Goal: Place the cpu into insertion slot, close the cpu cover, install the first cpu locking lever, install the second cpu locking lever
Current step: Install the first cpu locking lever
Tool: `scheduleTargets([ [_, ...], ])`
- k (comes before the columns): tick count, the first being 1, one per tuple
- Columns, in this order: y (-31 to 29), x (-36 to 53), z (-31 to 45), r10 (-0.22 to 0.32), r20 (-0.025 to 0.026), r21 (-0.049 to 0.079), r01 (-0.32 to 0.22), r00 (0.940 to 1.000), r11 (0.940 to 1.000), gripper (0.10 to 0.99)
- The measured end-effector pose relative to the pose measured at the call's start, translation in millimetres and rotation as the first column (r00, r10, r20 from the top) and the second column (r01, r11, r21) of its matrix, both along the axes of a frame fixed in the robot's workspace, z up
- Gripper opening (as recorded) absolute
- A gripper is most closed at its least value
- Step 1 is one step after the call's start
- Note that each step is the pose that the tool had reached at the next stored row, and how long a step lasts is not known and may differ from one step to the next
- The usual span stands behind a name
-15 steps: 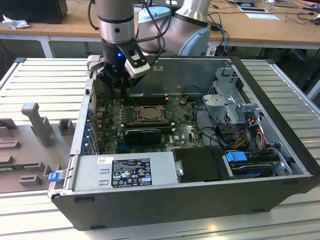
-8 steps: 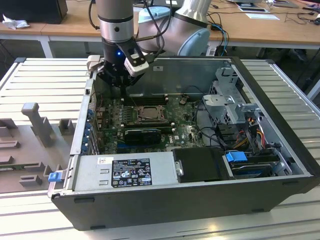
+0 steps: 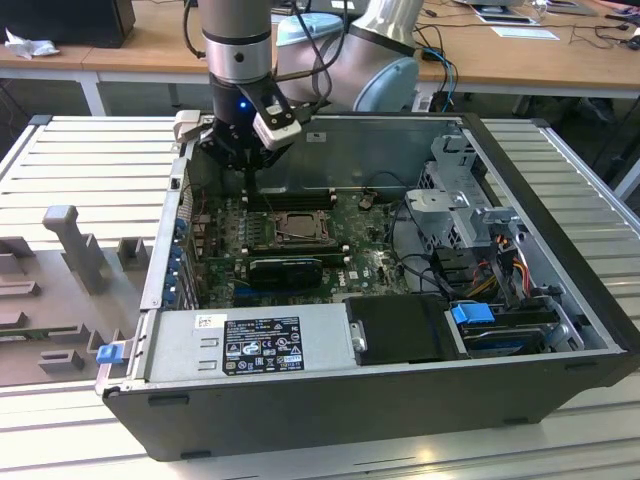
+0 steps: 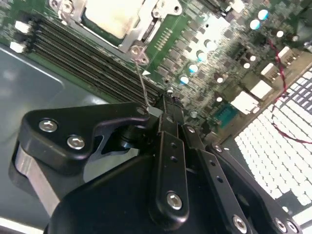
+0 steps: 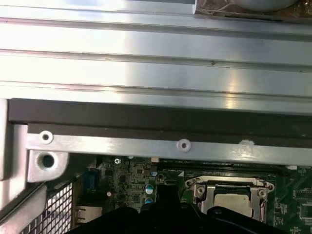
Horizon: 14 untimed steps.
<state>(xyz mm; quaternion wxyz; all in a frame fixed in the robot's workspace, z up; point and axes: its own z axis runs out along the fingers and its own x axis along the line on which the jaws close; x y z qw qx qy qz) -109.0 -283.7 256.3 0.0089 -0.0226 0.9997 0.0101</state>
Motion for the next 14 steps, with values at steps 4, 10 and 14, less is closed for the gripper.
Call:
scheduleTargets([
  [4,0.0,17.5,-0.4,-0.007,0.0001,0.0,0.007,1.0,1.0,0.106],
  [10,0.0,31.8,-1.2,-0.02,0.0001,0.0,0.02,0.9998,0.9998,0.106],
  [14,0.0,44.1,-1.8,-0.028,0.0,0.0,0.028,0.9996,0.9996,0.106],
])
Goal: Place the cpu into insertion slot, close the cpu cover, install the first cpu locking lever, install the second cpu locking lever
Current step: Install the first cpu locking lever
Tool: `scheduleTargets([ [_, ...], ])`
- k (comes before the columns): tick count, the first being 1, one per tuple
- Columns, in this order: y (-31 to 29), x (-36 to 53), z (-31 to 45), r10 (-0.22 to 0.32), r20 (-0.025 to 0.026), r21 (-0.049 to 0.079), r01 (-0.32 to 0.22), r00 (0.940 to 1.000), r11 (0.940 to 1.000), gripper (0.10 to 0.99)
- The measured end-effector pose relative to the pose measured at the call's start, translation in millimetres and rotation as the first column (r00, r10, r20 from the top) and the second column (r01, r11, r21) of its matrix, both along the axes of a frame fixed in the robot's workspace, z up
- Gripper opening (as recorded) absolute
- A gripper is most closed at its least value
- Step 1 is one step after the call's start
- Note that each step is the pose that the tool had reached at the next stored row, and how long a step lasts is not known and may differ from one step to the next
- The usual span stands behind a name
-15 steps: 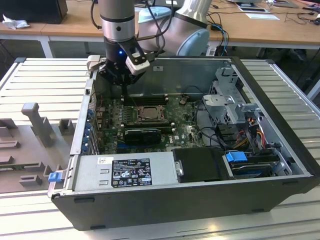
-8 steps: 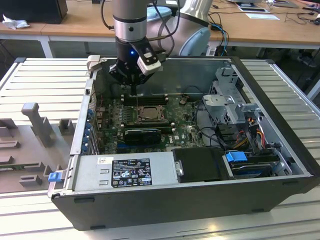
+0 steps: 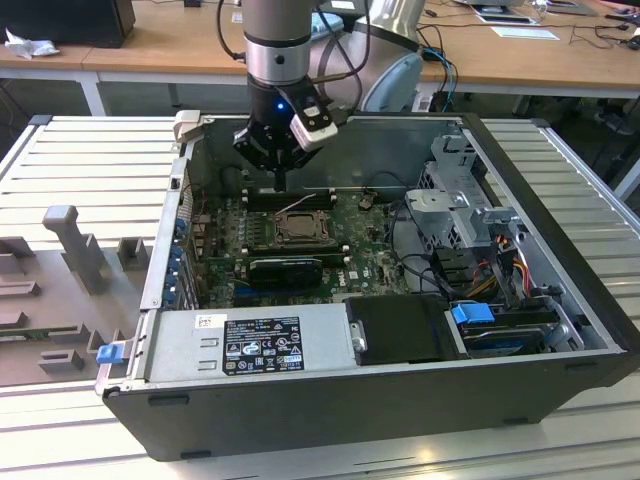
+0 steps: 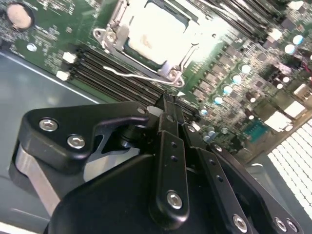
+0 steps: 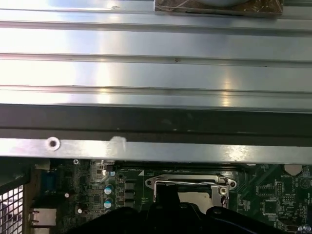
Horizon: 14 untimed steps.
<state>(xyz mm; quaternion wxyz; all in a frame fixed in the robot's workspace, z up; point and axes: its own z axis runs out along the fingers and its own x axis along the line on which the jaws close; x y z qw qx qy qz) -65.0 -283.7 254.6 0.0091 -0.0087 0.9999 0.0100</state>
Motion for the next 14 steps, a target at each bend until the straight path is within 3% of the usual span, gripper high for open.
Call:
scheduleTargets([
  [2,-0.1,4.8,-0.2,-0.003,0.0,0.004,0.003,1.0,1.0,0.106],
  [3,-0.2,5.4,-0.6,-0.004,-0.0001,0.027,0.004,1.0,0.9996,0.106],
  [4,-0.5,5.4,-0.8,-0.005,-0.0002,0.039,0.005,1.0,0.9992,0.106],
  [6,-1.1,5.5,-2.7,-0.007,0.0,0.054,0.007,1.0,0.9985,0.106],
  [11,-1.2,10.2,-13.5,-0.008,-0.0003,0.054,0.008,1.0,0.9985,0.106],
  [14,-1.1,18.8,-19.2,-0.008,-0.0002,0.054,0.008,1.0,0.9985,0.106],
])
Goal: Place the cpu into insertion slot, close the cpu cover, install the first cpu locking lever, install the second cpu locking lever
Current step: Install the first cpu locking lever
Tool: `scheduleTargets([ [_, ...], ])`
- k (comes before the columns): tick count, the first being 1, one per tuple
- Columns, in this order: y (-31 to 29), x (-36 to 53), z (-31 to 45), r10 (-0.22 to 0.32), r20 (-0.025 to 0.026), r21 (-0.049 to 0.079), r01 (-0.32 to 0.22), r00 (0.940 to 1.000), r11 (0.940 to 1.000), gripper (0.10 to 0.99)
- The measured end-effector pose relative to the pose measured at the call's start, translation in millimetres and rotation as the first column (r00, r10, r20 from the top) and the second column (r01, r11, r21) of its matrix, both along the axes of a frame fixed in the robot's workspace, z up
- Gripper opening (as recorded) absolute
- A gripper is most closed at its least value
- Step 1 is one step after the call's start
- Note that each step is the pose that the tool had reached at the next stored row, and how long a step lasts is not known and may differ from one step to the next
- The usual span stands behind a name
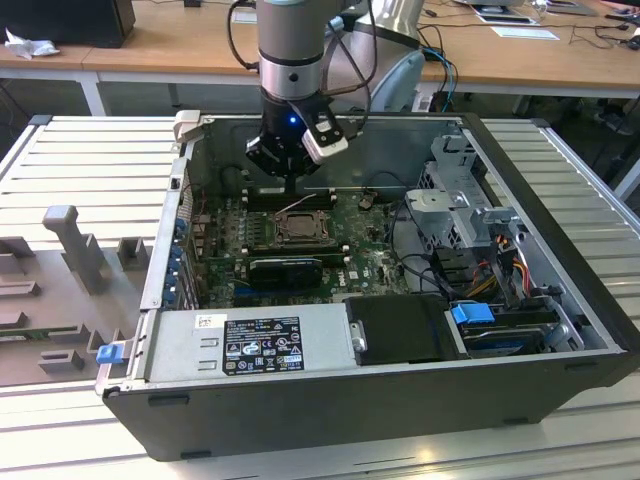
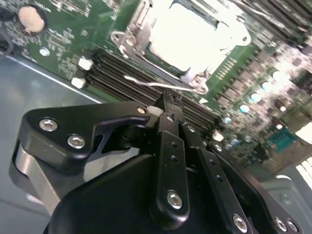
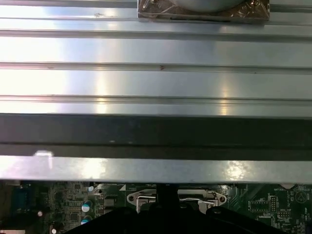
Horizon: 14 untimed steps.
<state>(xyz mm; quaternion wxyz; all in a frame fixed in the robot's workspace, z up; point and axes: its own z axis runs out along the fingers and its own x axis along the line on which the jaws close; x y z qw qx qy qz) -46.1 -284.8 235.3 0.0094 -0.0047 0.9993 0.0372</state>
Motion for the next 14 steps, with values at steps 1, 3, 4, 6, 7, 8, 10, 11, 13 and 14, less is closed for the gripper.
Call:
scheduleTargets([
  [1,0.2,3.0,-1.2,0.0,-0.0002,0.0,0.0,1.0,1.0,0.106],
  [3,1.1,7.9,-3.4,0.003,-0.0001,0.0,-0.003,1.0,1.0,0.106],
  [4,1.8,9.3,-4.3,0.004,-0.0001,0.0,-0.004,1.0,1.0,0.106],
  [6,3.1,10.7,-5.9,0.005,0.0,0.0,-0.005,1.0,1.0,0.106],
  [7,3.6,11.6,-6.5,0.005,0.0,0.0,-0.005,1.0,1.0,0.106],
  [8,4.0,12.3,-7.0,0.006,-0.0001,0.0,-0.006,1.0,1.0,0.106],
  [10,5.4,16.1,-9.7,0.007,0.0,0.0,-0.007,1.0,1.0,0.106],
  [11,5.4,18.9,-11.1,0.008,-0.0001,0.0,-0.008,1.0,1.0,0.106],
  [13,4.8,20.2,-12.8,0.008,-0.0002,0.0,-0.008,1.0,1.0,0.106],
  [14,4.3,20.2,-13.4,0.008,-0.0002,0.0,-0.008,1.0,1.0,0.106],
])
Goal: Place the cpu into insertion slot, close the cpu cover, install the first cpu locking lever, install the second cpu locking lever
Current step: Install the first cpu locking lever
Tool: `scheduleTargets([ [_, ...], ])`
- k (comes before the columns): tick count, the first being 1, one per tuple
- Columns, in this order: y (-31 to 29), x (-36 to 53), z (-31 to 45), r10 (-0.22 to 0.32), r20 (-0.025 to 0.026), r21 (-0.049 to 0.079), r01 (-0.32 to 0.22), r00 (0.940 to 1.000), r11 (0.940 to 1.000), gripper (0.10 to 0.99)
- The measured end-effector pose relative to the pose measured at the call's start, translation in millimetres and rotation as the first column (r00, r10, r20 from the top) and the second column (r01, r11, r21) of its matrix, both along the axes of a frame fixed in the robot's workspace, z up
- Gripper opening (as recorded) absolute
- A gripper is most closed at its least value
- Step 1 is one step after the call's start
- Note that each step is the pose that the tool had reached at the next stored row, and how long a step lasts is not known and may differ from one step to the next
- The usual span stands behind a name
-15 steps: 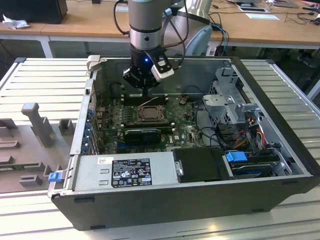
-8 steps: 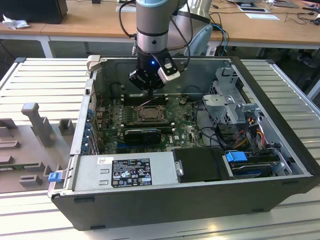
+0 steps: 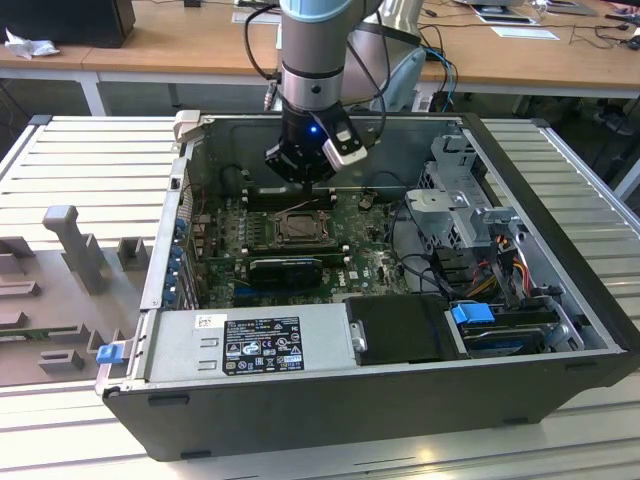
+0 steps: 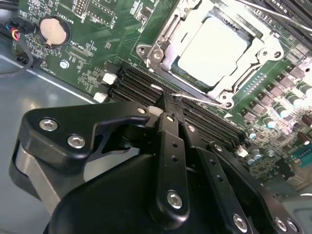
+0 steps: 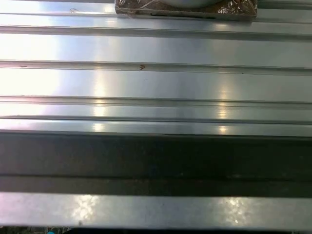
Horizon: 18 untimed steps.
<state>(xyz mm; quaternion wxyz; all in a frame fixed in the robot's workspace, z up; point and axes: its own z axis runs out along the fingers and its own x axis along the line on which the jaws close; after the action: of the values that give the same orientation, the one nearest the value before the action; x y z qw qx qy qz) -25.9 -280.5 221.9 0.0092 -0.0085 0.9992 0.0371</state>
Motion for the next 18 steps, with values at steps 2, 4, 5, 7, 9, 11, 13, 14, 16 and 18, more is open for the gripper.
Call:
scheduleTargets([
  [2,-0.3,0.4,-1.8,0.001,0.0001,0.0,-0.001,1.0,1.0,0.106],
  [4,-0.4,1.5,-4.4,0.002,0.0001,0.0,-0.002,1.0,1.0,0.106],
  [5,-0.4,1.8,-5.6,0.003,0.0001,0.0,-0.003,1.0,1.0,0.106],
  [7,-0.3,3.3,-8.5,0.004,0.0001,0.0,-0.004,1.0,1.0,0.106],
  [9,-0.4,4.0,-10.4,0.006,0.0001,0.0,-0.006,1.0,1.0,0.106],
  [11,-0.4,4.7,-13.7,0.009,0.0,0.0,-0.009,1.0,1.0,0.106],
  [13,-0.4,5.8,-15.8,0.011,0.0001,0.0,-0.011,0.9999,0.9999,0.106],
  [14,-0.4,6.2,-16.5,0.011,0.0001,0.0,-0.011,0.9999,0.9999,0.106],
  [16,-0.4,6.3,-17.3,0.012,0.0,-0.002,-0.012,0.9999,0.9999,0.106],
  [18,-0.5,6.3,-17.6,0.013,-0.0002,-0.003,-0.013,0.9999,0.9999,0.106],
])
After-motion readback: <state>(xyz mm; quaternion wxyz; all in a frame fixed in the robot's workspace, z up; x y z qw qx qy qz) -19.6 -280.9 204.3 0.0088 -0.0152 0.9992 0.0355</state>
